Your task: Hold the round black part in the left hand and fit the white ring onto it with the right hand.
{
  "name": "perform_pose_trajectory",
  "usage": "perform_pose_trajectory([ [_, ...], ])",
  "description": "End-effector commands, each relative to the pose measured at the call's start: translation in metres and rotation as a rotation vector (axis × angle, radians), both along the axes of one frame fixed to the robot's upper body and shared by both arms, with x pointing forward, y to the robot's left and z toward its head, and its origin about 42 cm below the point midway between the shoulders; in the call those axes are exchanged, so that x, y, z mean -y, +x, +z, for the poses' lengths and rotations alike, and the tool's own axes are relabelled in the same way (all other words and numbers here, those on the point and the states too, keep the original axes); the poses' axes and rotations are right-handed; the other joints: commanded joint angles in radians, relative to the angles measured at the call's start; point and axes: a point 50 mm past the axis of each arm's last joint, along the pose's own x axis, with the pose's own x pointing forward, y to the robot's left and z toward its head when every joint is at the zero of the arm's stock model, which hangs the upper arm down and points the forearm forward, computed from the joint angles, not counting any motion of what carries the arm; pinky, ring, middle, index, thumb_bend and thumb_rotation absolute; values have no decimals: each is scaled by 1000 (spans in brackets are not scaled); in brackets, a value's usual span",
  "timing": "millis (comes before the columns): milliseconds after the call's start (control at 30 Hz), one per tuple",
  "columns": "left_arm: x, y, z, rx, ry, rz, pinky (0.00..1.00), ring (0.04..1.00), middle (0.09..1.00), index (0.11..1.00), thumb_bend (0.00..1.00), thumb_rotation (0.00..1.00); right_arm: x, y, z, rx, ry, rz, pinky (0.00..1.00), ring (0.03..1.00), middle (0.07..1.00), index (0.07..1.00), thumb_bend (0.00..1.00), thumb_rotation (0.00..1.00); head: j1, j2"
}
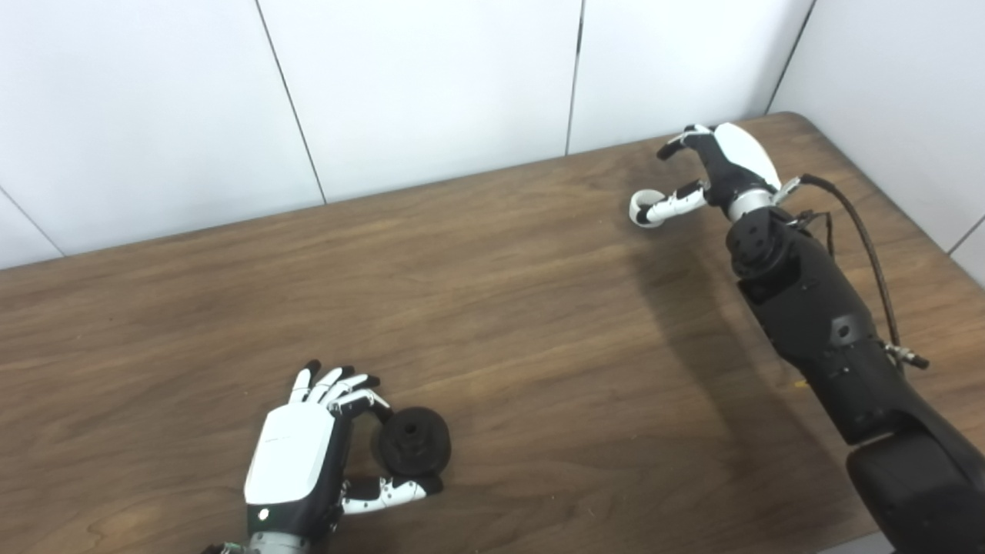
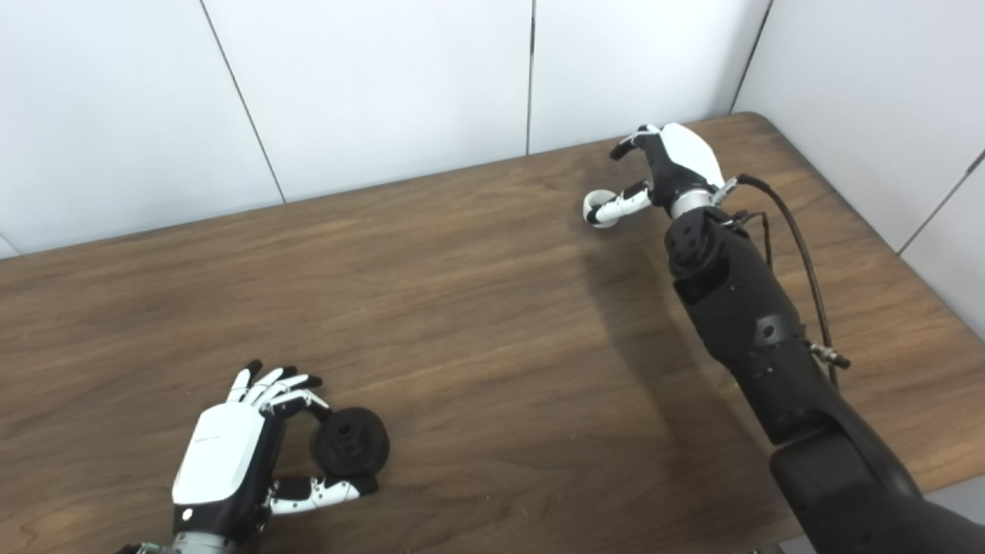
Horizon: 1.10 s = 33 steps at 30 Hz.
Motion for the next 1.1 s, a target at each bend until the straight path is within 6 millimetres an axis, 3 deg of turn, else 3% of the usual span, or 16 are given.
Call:
perform_pose_trajectory([
  [0, -6, -11, -10, -67, 51, -4, 994, 889, 791, 484, 522, 55, 6, 11, 34, 66, -59, -5, 1000, 987, 940, 718, 882, 218, -1, 1],
  [1067, -3, -11, -10, -65, 61, -8, 999, 893, 793, 484, 523, 55, 0, 16, 20, 25, -56, -7, 1000, 980, 923, 701, 885, 224, 15, -2],
])
